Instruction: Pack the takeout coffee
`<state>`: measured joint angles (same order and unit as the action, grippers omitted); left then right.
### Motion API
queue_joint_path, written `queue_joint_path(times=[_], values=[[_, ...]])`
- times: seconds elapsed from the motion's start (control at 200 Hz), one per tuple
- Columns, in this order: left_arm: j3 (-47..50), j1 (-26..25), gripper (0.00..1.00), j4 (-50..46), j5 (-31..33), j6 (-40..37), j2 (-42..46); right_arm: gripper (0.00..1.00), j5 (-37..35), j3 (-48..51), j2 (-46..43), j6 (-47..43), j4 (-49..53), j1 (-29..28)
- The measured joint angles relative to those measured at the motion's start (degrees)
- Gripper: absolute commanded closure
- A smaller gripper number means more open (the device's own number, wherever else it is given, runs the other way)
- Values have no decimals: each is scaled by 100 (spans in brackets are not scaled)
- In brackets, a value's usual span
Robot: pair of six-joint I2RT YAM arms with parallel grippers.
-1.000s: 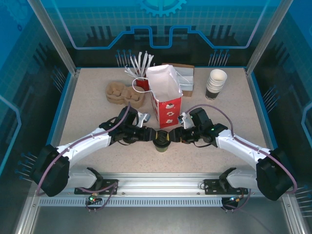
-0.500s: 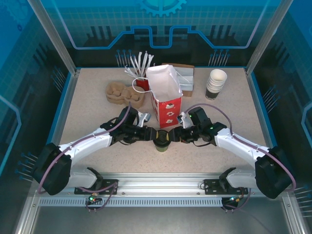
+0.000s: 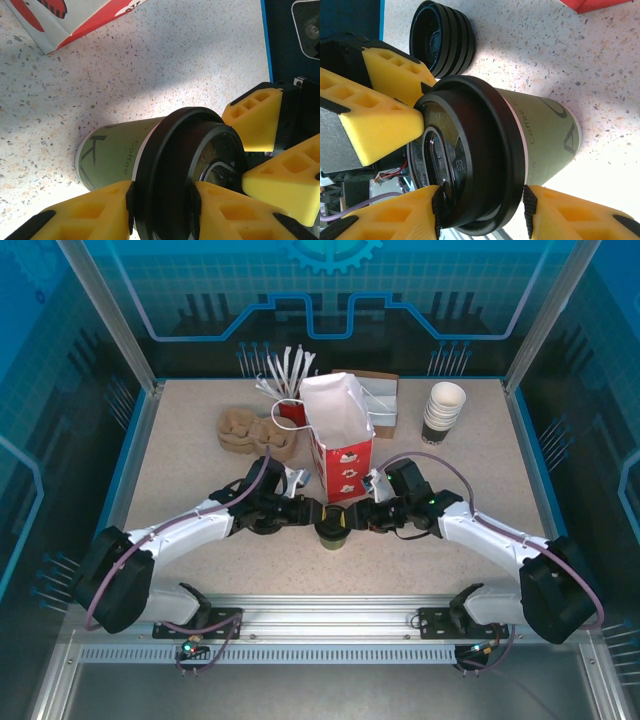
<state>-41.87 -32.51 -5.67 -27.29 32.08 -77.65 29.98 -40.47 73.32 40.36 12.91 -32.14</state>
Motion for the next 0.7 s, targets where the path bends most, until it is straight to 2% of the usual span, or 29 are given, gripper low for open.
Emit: queue_joint_path(times=[0.505,0.7], values=[[2,0,66,22,-17,0,-9,56,138,498,-114,186,-850,142],[-20,-2,65,-61,-39,-4,20,52,114,522,-192,186,-809,144]])
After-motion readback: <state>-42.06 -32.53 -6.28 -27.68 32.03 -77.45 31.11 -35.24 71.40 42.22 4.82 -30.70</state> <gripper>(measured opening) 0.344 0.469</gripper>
